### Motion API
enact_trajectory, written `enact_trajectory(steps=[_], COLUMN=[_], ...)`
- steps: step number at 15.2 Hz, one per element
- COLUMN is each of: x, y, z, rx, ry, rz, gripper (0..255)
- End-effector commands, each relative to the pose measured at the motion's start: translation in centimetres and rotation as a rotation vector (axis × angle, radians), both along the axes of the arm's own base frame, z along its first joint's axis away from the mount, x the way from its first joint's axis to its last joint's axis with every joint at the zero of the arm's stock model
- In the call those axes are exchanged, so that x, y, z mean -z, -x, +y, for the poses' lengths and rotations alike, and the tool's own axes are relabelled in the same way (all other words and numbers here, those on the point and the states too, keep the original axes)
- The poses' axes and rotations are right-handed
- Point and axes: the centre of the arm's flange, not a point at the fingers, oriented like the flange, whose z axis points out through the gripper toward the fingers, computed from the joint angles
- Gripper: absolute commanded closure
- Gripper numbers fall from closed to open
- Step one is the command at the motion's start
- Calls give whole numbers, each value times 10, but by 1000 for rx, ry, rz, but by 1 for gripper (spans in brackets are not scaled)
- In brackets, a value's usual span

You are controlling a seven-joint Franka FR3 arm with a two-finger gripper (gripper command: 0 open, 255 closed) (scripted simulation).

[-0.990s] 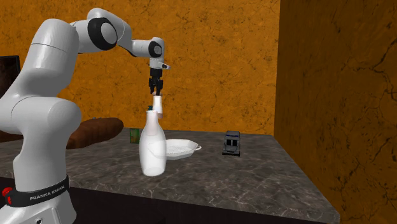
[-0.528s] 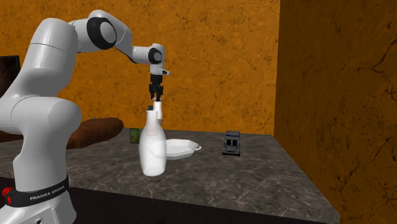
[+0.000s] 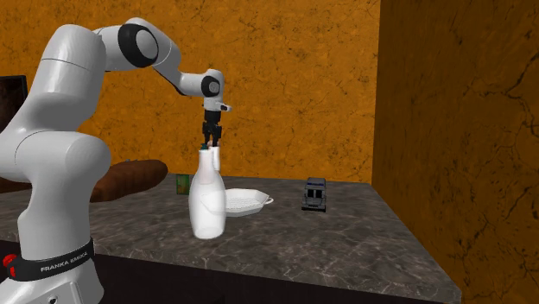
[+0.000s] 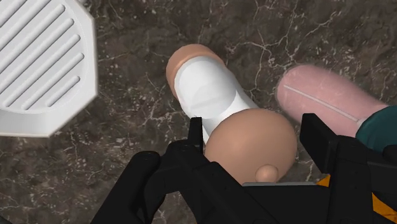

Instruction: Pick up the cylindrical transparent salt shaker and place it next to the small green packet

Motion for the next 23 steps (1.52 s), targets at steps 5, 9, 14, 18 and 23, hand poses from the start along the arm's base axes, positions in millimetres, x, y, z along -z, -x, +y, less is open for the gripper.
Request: enact_trajectory(steps=[5, 9, 14, 18, 23], x=[31, 52, 61, 61, 61], y=[-1, -1, -1, -1, -1], z=[0, 0, 0, 0, 0], rx=[0, 0, 0, 0, 0], ry=[0, 0, 0, 0, 0], rz=[-1, -1, -1, -1, -1], gripper=[255, 255, 255, 255, 0])
